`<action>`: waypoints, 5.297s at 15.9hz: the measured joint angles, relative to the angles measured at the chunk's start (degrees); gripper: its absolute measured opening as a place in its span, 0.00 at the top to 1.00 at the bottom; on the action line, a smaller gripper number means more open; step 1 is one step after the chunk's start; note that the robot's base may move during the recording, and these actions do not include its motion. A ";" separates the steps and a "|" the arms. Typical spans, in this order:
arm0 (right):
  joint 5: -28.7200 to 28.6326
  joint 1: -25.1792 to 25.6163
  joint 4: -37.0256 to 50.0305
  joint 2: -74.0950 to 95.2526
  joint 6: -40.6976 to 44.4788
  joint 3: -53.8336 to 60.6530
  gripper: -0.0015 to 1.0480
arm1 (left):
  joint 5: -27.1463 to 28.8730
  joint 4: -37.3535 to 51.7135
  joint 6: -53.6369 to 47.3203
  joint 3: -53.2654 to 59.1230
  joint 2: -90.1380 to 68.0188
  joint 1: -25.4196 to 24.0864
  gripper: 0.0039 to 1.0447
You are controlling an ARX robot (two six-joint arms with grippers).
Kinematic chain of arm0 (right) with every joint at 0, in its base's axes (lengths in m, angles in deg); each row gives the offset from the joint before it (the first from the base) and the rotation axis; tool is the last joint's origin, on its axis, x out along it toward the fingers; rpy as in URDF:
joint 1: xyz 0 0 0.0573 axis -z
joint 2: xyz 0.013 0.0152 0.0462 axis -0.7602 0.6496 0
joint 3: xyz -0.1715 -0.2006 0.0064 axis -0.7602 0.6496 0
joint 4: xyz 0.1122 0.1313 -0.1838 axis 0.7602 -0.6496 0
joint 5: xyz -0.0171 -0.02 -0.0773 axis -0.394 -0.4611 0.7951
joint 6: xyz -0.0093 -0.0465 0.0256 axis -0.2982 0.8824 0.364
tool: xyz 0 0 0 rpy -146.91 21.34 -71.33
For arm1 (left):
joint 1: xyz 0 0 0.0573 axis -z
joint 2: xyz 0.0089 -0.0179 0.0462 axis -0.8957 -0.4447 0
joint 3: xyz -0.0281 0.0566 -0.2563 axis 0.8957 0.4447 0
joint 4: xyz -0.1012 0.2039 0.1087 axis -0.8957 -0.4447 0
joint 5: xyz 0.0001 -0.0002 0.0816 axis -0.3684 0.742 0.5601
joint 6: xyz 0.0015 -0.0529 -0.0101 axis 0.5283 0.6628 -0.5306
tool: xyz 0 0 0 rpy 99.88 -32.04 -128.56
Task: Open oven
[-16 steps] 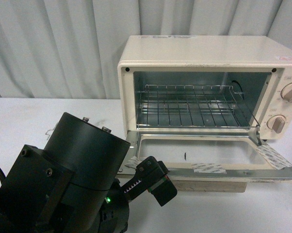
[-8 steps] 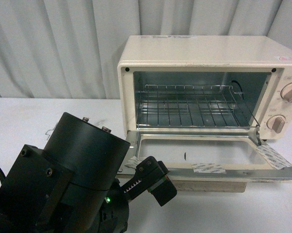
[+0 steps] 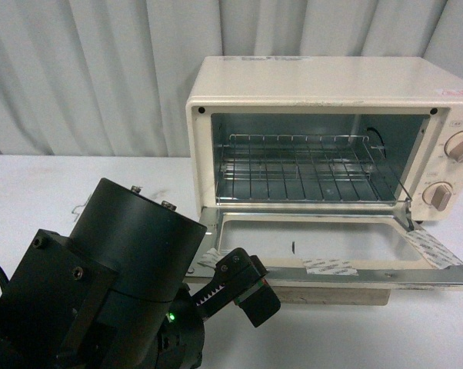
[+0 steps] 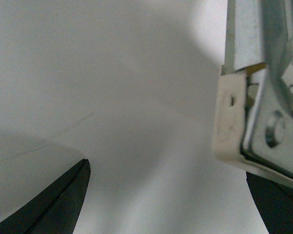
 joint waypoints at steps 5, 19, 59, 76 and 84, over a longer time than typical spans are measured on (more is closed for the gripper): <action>0.00 0.00 -3.80 -3.67 0.00 0.00 0.98 | 0.02 0.00 0.00 0.00 0.00 0.00 0.06; -0.09 0.00 -19.91 -19.54 0.00 -0.02 0.92 | 0.00 0.00 -0.02 0.02 0.02 0.00 0.06; -0.11 0.00 -19.85 -19.52 -0.02 -0.02 0.06 | 16.72 33.46 -57.27 32.65 49.20 -13.81 0.57; -0.11 0.00 -19.87 -19.54 -0.02 -0.02 0.06 | -3.21 -9.97 -60.06 38.51 97.59 -33.05 0.99; -0.09 0.00 -19.91 -19.52 -0.02 -0.02 0.06 | -3.32 -23.54 -60.08 38.45 111.69 -33.05 0.99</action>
